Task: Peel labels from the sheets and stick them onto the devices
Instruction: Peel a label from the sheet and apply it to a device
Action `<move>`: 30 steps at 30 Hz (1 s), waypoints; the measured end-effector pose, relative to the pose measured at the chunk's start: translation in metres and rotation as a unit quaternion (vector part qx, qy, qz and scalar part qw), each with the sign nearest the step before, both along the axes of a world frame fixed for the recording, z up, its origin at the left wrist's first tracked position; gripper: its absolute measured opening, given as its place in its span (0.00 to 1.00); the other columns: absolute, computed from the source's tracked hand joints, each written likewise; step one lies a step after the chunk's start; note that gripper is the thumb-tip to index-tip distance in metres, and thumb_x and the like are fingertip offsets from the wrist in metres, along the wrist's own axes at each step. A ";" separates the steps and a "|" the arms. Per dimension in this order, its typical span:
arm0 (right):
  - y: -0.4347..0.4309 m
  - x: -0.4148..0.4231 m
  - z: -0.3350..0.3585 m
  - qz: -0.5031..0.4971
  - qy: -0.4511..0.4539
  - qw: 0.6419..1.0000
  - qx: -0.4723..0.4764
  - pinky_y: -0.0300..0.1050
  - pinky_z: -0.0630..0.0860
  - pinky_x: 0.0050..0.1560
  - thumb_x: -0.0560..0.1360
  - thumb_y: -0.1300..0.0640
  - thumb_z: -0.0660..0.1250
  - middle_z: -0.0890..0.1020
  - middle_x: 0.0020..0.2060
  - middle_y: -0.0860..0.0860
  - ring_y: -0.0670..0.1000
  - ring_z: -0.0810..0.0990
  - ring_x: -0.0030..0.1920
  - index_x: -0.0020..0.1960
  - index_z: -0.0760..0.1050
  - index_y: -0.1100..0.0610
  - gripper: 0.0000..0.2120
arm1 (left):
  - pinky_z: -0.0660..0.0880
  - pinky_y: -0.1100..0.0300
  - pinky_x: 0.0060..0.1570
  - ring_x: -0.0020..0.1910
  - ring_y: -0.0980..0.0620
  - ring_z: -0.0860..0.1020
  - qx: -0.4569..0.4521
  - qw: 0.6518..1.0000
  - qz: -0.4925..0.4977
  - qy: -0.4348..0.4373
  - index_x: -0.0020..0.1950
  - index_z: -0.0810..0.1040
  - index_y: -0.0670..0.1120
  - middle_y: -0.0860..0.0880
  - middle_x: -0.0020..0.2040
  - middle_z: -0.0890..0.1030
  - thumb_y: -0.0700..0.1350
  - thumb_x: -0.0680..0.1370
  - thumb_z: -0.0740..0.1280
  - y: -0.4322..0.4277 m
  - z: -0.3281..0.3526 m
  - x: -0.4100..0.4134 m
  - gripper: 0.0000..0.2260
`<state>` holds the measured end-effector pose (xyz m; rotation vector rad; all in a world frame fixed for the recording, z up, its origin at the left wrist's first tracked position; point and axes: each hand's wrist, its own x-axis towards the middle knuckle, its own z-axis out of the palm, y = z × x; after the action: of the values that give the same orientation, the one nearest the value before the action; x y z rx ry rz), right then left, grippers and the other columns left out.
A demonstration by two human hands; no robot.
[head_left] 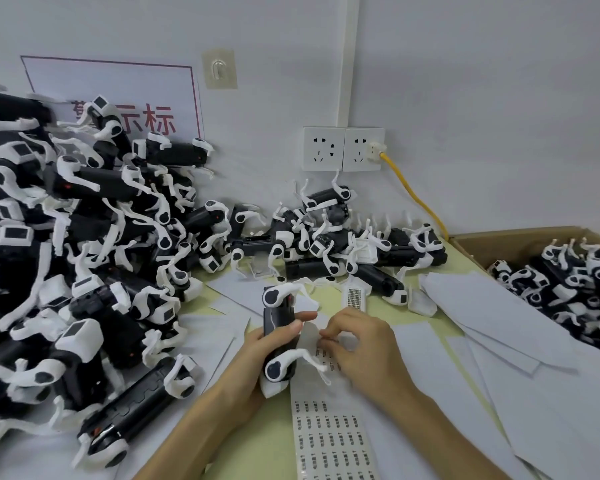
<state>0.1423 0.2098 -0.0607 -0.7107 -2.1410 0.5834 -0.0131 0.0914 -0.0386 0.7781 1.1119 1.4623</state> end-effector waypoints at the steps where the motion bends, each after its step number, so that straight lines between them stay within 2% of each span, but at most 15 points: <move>1: 0.000 0.000 0.000 -0.005 0.000 1.000 0.004 0.52 0.78 0.44 0.68 0.62 0.81 0.83 0.38 0.43 0.46 0.82 0.41 0.37 0.82 0.57 0.08 | 0.79 0.46 0.64 0.64 0.38 0.81 0.002 1.000 0.006 -0.002 0.66 0.83 0.46 0.34 0.65 0.81 0.52 0.74 0.71 0.000 -0.001 0.001 0.22; 3: 0.000 -0.001 -0.001 -0.011 0.003 1.000 0.015 0.51 0.79 0.42 0.67 0.62 0.82 0.84 0.37 0.43 0.46 0.82 0.39 0.36 0.82 0.56 0.09 | 0.72 0.39 0.71 0.67 0.35 0.79 0.007 1.000 0.015 0.004 0.66 0.82 0.45 0.34 0.66 0.80 0.50 0.73 0.71 0.000 -0.001 0.002 0.22; 7: 0.000 -0.001 -0.003 -0.014 0.012 1.000 0.023 0.52 0.79 0.40 0.67 0.63 0.82 0.84 0.36 0.46 0.48 0.82 0.38 0.36 0.83 0.56 0.08 | 0.76 0.45 0.66 0.66 0.37 0.80 0.002 1.000 0.025 0.013 0.66 0.82 0.45 0.37 0.66 0.81 0.50 0.73 0.72 0.001 0.001 0.004 0.22; 10: 0.001 -0.002 -0.003 -0.008 0.013 1.000 0.025 0.54 0.79 0.40 0.67 0.64 0.81 0.84 0.35 0.47 0.50 0.83 0.37 0.36 0.84 0.57 0.08 | 0.76 0.44 0.67 0.66 0.36 0.79 0.003 1.000 0.026 0.007 0.66 0.82 0.45 0.35 0.66 0.81 0.49 0.75 0.74 0.002 0.000 0.003 0.20; 13: 0.001 -0.001 -0.003 -0.005 0.012 1.000 0.025 0.54 0.80 0.40 0.67 0.65 0.81 0.85 0.35 0.49 0.52 0.83 0.38 0.37 0.84 0.58 0.07 | 0.75 0.41 0.69 0.65 0.35 0.80 0.002 1.000 0.027 0.009 0.66 0.81 0.43 0.34 0.65 0.81 0.50 0.74 0.72 0.001 -0.001 0.002 0.22; 16: 0.000 -0.001 -0.002 -0.007 0.011 1.000 0.001 0.54 0.81 0.44 0.68 0.68 0.79 0.86 0.37 0.49 0.52 0.84 0.40 0.37 0.85 0.58 0.07 | 0.79 0.49 0.59 0.63 0.38 0.82 -0.008 1.000 0.026 0.012 0.66 0.81 0.43 0.36 0.62 0.83 0.51 0.74 0.75 0.001 0.001 0.002 0.22; 18: 0.000 -0.001 -0.002 0.001 0.011 1.000 -0.010 0.53 0.81 0.46 0.68 0.69 0.78 0.86 0.38 0.49 0.50 0.85 0.42 0.37 0.85 0.58 0.08 | 0.79 0.56 0.51 0.60 0.40 0.82 -0.016 0.999 0.030 0.004 0.65 0.80 0.42 0.39 0.59 0.83 0.50 0.74 0.77 0.001 0.002 0.002 0.23; 21: 0.000 -0.001 -0.001 0.005 0.010 1.000 -0.017 0.49 0.80 0.48 0.70 0.65 0.78 0.85 0.38 0.45 0.45 0.84 0.42 0.41 0.85 0.55 0.06 | 0.77 0.64 0.36 0.47 0.47 0.83 -0.025 0.999 0.030 -0.009 0.65 0.79 0.42 0.40 0.53 0.83 0.51 0.75 0.73 0.000 0.004 0.003 0.22; 23: -0.002 -0.001 0.000 0.003 0.015 1.000 -0.013 0.43 0.79 0.49 0.71 0.63 0.78 0.86 0.41 0.42 0.43 0.83 0.44 0.45 0.86 0.52 0.08 | 0.75 0.66 0.30 0.39 0.51 0.83 -0.028 0.999 0.027 -0.013 0.65 0.79 0.41 0.42 0.49 0.83 0.51 0.75 0.70 -0.001 0.005 0.004 0.21; 26: -0.002 -0.002 0.000 -0.002 0.010 1.000 0.024 0.40 0.79 0.45 0.69 0.63 0.80 0.86 0.41 0.42 0.41 0.83 0.42 0.44 0.87 0.51 0.09 | 0.73 0.68 0.26 0.32 0.54 0.80 -0.029 0.999 0.029 -0.016 0.64 0.79 0.40 0.44 0.46 0.82 0.51 0.75 0.70 0.000 0.004 0.005 0.22; 30: -0.001 -0.003 -0.003 -0.004 0.011 1.000 0.027 0.48 0.81 0.45 0.66 0.64 0.80 0.85 0.40 0.42 0.43 0.84 0.42 0.38 0.85 0.52 0.09 | 0.70 0.68 0.26 0.29 0.56 0.76 -0.036 0.999 0.038 -0.007 0.59 0.80 0.43 0.45 0.42 0.76 0.52 0.72 0.74 0.001 0.004 0.004 0.20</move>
<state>0.1392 0.2090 -0.0638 -0.6803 -2.1245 0.5258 -0.0089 0.0925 -0.0347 0.6805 1.1881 1.4804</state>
